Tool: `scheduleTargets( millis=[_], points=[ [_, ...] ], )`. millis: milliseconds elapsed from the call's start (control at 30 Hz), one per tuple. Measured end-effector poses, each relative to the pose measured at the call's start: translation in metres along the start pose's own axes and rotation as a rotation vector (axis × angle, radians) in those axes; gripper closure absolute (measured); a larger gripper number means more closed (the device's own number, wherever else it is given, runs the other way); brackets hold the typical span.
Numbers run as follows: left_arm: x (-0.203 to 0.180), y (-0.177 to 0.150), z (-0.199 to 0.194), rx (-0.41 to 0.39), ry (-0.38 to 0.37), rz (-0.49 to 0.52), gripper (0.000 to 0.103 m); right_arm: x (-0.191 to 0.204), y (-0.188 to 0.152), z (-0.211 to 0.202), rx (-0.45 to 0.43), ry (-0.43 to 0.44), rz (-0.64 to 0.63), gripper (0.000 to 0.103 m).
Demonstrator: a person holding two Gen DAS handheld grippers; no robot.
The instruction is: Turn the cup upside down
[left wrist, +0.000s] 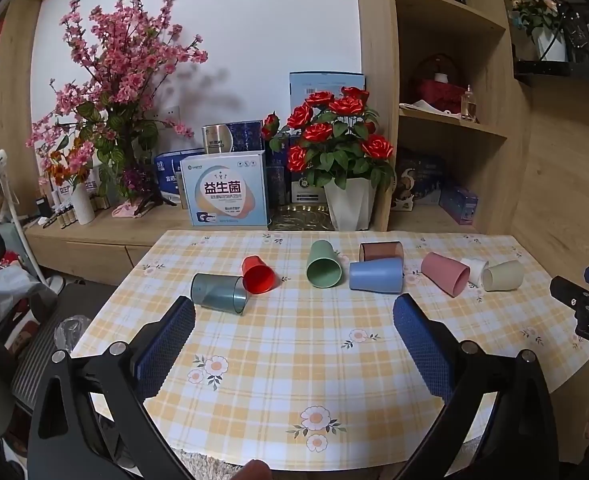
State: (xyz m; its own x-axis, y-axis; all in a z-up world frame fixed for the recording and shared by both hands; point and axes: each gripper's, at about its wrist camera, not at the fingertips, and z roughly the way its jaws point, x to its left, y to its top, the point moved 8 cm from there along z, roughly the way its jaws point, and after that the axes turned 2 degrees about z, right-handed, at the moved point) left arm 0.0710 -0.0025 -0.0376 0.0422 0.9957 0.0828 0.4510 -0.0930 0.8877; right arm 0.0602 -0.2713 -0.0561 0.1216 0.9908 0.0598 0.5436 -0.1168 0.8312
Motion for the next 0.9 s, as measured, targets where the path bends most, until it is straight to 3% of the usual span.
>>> scheduleTargets(
  millis=[900],
  points=[
    [0.012, -0.004, 0.004, 0.000, 0.022, -0.014, 0.006, -0.002, 0.001, 0.001, 0.011, -0.004, 0.010, 0.016]
  ],
)
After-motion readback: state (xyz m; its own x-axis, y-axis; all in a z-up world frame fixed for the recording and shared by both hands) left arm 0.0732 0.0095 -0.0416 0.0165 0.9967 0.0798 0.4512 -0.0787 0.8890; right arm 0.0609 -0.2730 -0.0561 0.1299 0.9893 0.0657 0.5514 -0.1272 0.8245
